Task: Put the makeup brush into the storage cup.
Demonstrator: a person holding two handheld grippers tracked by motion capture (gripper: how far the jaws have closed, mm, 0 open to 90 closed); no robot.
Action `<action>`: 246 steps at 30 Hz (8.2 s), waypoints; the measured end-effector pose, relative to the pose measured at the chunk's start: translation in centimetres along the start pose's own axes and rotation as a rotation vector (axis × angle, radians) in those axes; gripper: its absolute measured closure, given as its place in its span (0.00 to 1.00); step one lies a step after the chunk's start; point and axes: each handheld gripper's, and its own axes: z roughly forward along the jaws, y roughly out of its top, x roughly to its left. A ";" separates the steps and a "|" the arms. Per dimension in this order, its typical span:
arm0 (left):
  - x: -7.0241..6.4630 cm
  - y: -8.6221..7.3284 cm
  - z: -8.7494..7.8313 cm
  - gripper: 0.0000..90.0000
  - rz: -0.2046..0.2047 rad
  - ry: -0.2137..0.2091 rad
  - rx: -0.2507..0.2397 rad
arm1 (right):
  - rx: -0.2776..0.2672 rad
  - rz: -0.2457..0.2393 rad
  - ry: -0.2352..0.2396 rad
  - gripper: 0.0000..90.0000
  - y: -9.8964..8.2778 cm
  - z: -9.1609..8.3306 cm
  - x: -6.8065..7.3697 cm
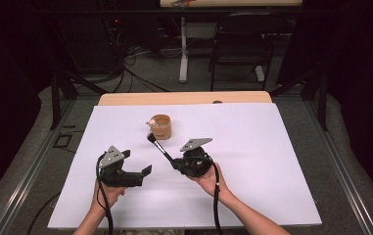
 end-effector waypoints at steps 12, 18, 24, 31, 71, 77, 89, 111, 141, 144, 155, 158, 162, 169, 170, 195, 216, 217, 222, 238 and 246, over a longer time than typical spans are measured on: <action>-0.7 0.4 2.2 0.22 -0.019 -0.071 0.008 | -0.012 -0.015 0.017 0.88 -0.3 0.3 0.8; -0.3 0.5 3.0 0.38 -0.066 -0.100 0.019 | -0.019 -0.017 0.024 0.88 -0.4 0.6 1.0; -0.3 0.5 3.5 0.55 -0.070 -0.123 -0.002 | -0.023 -0.019 0.021 0.88 -0.5 0.7 1.2; -0.5 0.5 3.8 0.66 -0.077 -0.159 -0.035 | -0.018 -0.020 0.016 0.88 -0.9 1.3 1.3; -2.0 0.8 3.0 0.87 0.090 -0.154 -0.037 | -0.080 -0.093 0.010 0.15 -2.0 -1.0 -0.4; -2.0 0.8 2.8 0.87 0.111 -0.143 -0.026 | -0.120 -0.139 -0.024 0.10 -2.1 -3.4 -1.4; -1.7 0.8 2.7 0.87 0.113 -0.136 -0.035 | -0.207 -0.117 -0.022 0.03 -3.7 -8.0 -3.0; -1.0 0.7 2.5 0.87 0.102 -0.127 -0.036 | -0.314 -0.189 -0.071 0.00 -8.8 -13.2 -4.6; 0.9 1.7 2.9 0.87 0.117 -0.061 -0.022 | -0.334 -0.075 -0.166 0.00 -13.6 -16.7 -7.9; 1.3 2.1 2.8 0.87 0.105 -0.054 -0.031 | -0.331 -0.073 -0.168 0.00 -13.5 -16.7 -7.9; 2.0 3.5 3.3 0.87 0.099 -0.034 -0.028 | -0.309 -0.050 -0.166 0.00 -13.5 -16.5 -8.3; 2.3 4.0 3.5 0.87 0.100 -0.025 -0.029 | -0.312 -0.051 -0.170 0.00 -13.4 -16.7 -8.4; 2.6 4.7 3.7 0.87 0.096 -0.018 -0.037 | -0.311 -0.056 -0.170 0.00 -13.4 -16.6 -8.3; 3.0 6.2 4.3 0.87 0.098 -0.008 -0.046 | -0.310 -0.057 -0.170 0.00 -13.3 -16.3 -8.2; 3.0 6.4 4.3 0.87 0.095 -0.007 -0.046 | -0.308 -0.058 -0.168 0.00 -13.3 -16.4 -8.2; 3.1 10.4 6.8 0.87 0.117 0.005 -0.037 | -0.302 -0.064 -0.178 0.00 -13.1 -16.4 -8.2; 3.9 12.3 8.2 0.87 0.142 0.052 -0.056 | -0.284 -0.073 -0.181 0.00 -13.1 -16.3 -8.1; 4.0 12.3 8.3 0.87 0.144 0.054 -0.057 | -0.283 -0.074 -0.182 0.00 -13.1 -16.3 -8.1; 4.3 12.3 8.7 0.87 0.142 0.066 -0.059 | -0.278 -0.075 -0.176 0.00 -13.1 -16.2 -8.1; 4.9 12.0 11.1 0.87 0.114 0.094 -0.061 | -0.269 -0.075 -0.166 0.00 -13.0 -16.0 -8.1; 5.4 11.5 11.9 0.87 0.087 0.100 -0.041 | -0.271 -0.073 -0.165 0.00 -13.0 -16.0 -8.2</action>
